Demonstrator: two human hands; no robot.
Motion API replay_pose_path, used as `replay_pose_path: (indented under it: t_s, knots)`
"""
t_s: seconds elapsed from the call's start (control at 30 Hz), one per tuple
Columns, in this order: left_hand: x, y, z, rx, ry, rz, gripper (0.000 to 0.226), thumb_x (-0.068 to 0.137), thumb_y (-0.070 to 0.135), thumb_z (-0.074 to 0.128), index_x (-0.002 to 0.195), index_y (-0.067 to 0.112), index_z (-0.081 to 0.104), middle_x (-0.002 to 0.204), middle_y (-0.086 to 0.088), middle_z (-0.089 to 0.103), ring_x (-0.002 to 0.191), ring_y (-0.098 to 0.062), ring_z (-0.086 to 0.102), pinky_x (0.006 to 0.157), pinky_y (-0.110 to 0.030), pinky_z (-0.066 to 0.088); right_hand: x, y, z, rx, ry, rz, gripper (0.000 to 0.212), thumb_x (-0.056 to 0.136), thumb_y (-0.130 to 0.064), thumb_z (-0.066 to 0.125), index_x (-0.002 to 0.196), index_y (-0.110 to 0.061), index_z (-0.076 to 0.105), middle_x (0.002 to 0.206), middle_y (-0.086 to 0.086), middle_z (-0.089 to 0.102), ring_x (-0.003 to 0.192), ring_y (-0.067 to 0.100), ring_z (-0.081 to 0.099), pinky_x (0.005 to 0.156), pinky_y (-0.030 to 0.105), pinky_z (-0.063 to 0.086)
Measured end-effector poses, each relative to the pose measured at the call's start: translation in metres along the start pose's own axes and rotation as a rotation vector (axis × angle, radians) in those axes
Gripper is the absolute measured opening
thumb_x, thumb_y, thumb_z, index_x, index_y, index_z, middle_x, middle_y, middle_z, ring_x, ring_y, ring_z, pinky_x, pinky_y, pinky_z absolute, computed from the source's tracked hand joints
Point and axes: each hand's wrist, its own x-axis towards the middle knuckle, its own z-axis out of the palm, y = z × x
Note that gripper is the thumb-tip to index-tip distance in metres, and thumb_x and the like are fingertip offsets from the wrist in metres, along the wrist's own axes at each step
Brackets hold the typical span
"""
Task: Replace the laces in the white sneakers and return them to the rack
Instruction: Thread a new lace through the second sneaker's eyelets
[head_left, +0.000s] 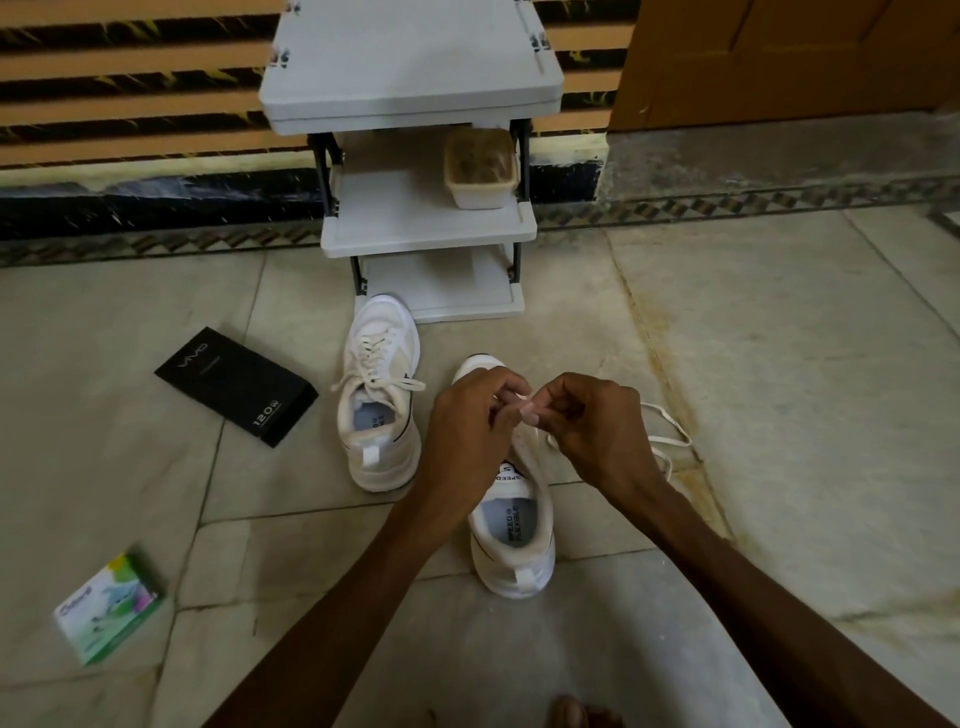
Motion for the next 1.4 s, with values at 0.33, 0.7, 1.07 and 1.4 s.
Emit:
replay_pose_path:
  t_s: [0.33,0.7,1.07,1.4]
  knots:
    - [-0.003,0.002,-0.019,-0.003,-0.078,-0.14,0.017,0.086,0.014,0.069,0.072,0.022,0.064,0.07,0.01,0.069,0.064,-0.004,0.064,0.06,-0.018,0.047,-0.003,-0.008,0.012,-0.062,-0.06,-0.089,0.009,0.079,-0.016,0.078,0.086,-0.02,0.075,0.075,-0.013,0.069,0.063,0.001,0.059,0.06,0.008,0.041]
    - [-0.003,0.005,-0.036,0.272,0.07,-0.013,0.018,0.078,0.007,0.062,0.074,0.021,0.052,0.079,0.009,0.055,0.073,-0.013,0.054,0.059,-0.028,0.036,0.001,-0.01,0.011,-0.199,-0.123,-0.065,0.015,0.084,-0.023,0.069,0.072,-0.032,0.073,0.079,-0.015,0.065,0.068,0.001,0.055,0.06,0.014,0.039]
    - [0.009,-0.012,-0.065,0.349,0.344,0.006,0.027,0.071,-0.007,0.057,0.069,0.02,0.053,0.074,0.008,0.054,0.066,-0.015,0.051,0.05,-0.024,0.033,-0.011,0.075,-0.016,-0.802,0.044,0.191,0.017,0.081,-0.027,0.061,0.07,-0.02,0.072,0.068,-0.002,0.064,0.071,0.026,0.052,0.057,0.034,0.049]
    - [0.023,-0.012,-0.063,0.063,-0.013,0.065,0.021,0.082,0.004,0.07,0.074,0.021,0.061,0.088,0.006,0.059,0.085,-0.011,0.056,0.075,-0.03,0.045,0.004,-0.005,-0.016,-0.3,0.101,-0.123,0.011,0.084,-0.022,0.066,0.076,-0.022,0.072,0.082,-0.012,0.069,0.083,0.015,0.055,0.074,0.031,0.04]
